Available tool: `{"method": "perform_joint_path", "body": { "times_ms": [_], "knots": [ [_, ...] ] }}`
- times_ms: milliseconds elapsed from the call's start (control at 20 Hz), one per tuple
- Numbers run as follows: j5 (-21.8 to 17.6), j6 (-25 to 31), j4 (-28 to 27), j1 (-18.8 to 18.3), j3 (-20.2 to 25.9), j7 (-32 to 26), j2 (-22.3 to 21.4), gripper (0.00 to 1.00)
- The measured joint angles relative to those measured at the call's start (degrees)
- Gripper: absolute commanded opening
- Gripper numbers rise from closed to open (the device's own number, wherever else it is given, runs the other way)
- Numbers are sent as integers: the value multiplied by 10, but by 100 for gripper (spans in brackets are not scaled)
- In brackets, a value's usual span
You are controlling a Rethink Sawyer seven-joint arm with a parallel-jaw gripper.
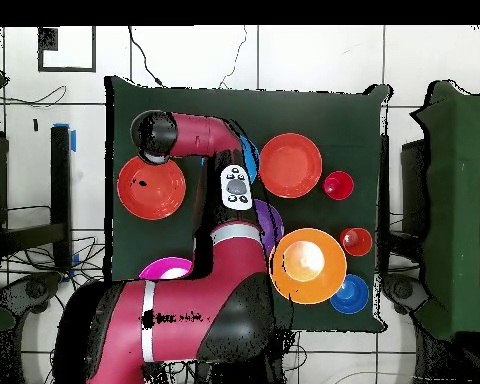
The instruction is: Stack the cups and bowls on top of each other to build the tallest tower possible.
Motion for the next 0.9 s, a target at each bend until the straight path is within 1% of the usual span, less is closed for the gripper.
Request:
{"method": "perform_joint_path", "body": {
  "times_ms": [350, 900],
  "knots": [
    [0, 11, 0, 6, -13, 0, -19, 100],
    [0, 29, 1, -1, -20, 0, -54, 100]
  ]
}}
